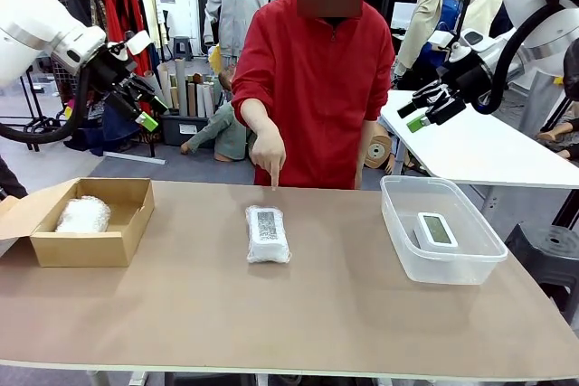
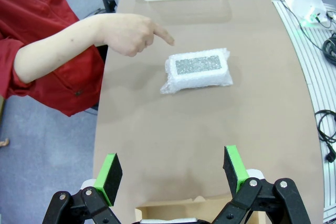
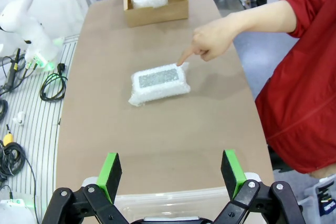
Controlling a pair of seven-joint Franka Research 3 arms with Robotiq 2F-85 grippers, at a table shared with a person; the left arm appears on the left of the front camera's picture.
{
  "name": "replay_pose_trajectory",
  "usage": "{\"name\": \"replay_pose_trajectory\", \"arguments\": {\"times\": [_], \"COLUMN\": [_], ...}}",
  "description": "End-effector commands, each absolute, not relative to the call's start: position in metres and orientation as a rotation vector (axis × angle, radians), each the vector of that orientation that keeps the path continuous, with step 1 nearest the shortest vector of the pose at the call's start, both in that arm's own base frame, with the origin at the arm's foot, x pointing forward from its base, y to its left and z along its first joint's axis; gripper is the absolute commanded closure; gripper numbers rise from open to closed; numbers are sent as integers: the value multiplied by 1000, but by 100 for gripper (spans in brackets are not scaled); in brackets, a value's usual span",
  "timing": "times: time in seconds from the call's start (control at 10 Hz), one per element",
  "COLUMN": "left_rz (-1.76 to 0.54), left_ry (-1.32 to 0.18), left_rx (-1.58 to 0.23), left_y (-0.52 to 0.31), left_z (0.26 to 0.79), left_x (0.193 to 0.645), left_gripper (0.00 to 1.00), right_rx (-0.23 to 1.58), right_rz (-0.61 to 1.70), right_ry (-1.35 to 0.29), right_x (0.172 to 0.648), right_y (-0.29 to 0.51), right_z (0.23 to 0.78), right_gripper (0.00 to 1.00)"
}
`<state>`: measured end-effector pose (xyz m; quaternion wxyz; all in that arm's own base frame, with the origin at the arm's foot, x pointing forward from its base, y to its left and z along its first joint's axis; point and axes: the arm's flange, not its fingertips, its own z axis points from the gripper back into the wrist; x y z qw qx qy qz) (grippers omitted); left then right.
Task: Separate and place wrapped and unwrapped clocks.
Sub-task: Pick up the Digital clock indicated by the person.
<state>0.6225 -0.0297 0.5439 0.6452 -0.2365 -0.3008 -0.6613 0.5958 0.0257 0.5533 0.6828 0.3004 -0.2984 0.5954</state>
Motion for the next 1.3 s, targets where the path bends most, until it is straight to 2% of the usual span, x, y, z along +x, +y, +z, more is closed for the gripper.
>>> {"name": "replay_pose_trajectory", "arguments": {"times": [0.0,1.2], "left_rz": [-1503,-1503], "left_ry": [-685,-685], "left_rx": [-537,-537], "left_y": [-29,-29], "left_z": [545,545], "left_x": [622,622], "left_gripper": [0,0], "right_rx": [657,657], "right_rz": [1341,1341], "right_ry": [-667,-667], "right_x": [595,595], "right_y": [27,27], "right_z": [555,555], "right_gripper": [0,0]}}
